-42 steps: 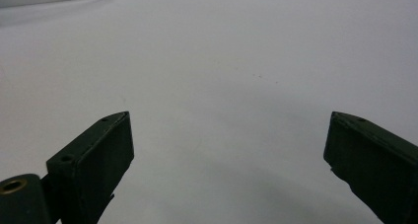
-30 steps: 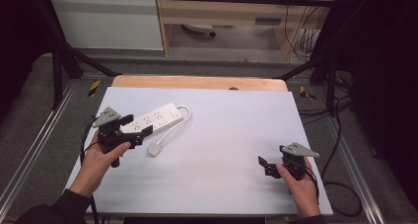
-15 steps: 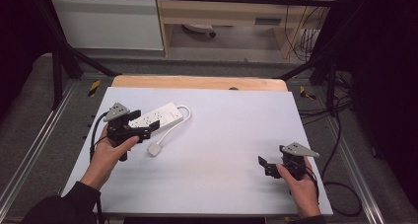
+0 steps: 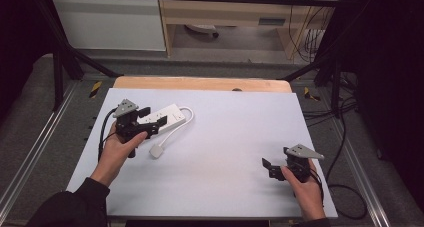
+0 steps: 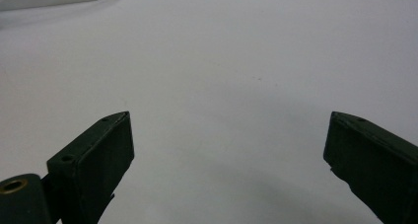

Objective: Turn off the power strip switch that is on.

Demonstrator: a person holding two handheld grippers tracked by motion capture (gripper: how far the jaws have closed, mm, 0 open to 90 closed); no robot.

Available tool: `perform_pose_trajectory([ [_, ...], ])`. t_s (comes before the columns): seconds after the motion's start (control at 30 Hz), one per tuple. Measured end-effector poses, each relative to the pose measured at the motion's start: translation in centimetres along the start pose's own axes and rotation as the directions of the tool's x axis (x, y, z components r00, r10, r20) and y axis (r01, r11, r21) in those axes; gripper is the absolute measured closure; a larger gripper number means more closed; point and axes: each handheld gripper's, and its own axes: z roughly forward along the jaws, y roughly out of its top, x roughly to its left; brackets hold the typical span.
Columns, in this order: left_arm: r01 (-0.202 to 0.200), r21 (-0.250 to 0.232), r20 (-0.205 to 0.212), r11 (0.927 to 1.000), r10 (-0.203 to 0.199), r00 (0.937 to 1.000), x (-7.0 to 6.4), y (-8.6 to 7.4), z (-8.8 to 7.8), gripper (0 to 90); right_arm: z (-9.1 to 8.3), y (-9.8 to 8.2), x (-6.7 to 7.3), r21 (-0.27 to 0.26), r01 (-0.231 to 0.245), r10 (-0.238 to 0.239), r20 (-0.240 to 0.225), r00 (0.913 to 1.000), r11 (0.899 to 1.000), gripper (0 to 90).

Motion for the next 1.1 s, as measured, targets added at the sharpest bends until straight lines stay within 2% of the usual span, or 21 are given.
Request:
perform_pose_trajectory([
  [0.13, -0.001, 0.006, -0.003, 1.0, 0.001, 1.0, 0.0, 0.3, 0.3, 26.0, 0.0, 0.0, 0.0, 0.003, -0.002, 0.002, 0.002, 1.0, 1.0, 5.5],
  [0.23, -0.007, 0.004, -0.003, 1.0, 0.007, 1.0, -0.1, 0.5, 0.6, 32.5, 0.0, 0.0, -0.1, -0.001, -0.002, 0.002, -0.001, 1.0, 1.0, 5.6],
  [0.87, 0.003, -0.002, -0.03, 1.0, -0.003, 0.9995, 0.1, 1.0, 1.4, 50.2, -0.1, 0.0, -0.1, -0.007, -0.006, 0.006, -0.001, 1.0, 1.0, 5.1],
  [1.1, -0.009, 0.004, -0.047, 0.9999, 0.01, 0.9989, 0.2, 1.3, 1.9, 58.1, -0.1, 0.1, -0.1, -0.007, -0.003, 0.003, -0.001, 1.0, 1.0, 5.1],
])
